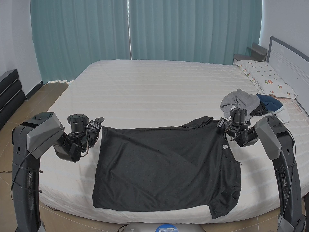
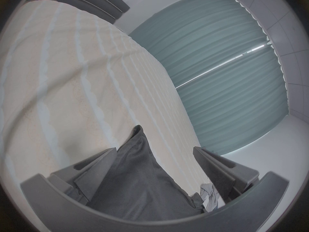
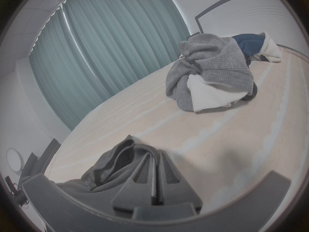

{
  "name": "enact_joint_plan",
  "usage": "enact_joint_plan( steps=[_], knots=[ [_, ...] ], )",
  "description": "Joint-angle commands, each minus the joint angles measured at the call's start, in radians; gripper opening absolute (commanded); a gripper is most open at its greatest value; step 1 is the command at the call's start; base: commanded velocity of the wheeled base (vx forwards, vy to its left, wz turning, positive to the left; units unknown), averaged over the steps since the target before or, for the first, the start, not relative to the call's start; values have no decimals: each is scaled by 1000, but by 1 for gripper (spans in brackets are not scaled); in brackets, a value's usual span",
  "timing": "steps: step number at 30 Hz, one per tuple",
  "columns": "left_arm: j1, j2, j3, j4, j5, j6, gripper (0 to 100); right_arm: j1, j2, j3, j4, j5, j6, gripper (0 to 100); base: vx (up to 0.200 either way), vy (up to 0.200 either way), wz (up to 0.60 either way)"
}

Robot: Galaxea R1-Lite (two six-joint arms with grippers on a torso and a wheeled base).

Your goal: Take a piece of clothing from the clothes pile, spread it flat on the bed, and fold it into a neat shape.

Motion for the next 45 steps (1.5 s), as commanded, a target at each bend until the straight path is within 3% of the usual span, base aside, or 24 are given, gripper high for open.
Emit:
enact_joint_plan(
  steps=[1,8,19,28,29,37,45],
  knots=[
    [-5,28,-32,2,1,10,100,-15,13,-23,0,-12,17,0,0,0,0],
    [-31,81,-56,-2,13,117,100,-22,22,-17,0,-16,23,0,0,0,0],
    [-52,137,-148,6,70,139,100,-8,27,-2,-3,-41,30,0,0,0,0],
    [-60,162,-231,112,98,144,100,-8,18,53,-46,-42,35,0,0,0,0],
    [-61,166,-242,123,107,144,0,-6,18,56,-48,-41,35,0,0,0,0],
    [-61,183,-286,126,137,142,0,-11,25,60,-78,-41,38,0,0,0,0],
    [-57,203,-417,109,271,93,0,-15,28,55,-164,-42,61,0,0,0,0]
  ],
)
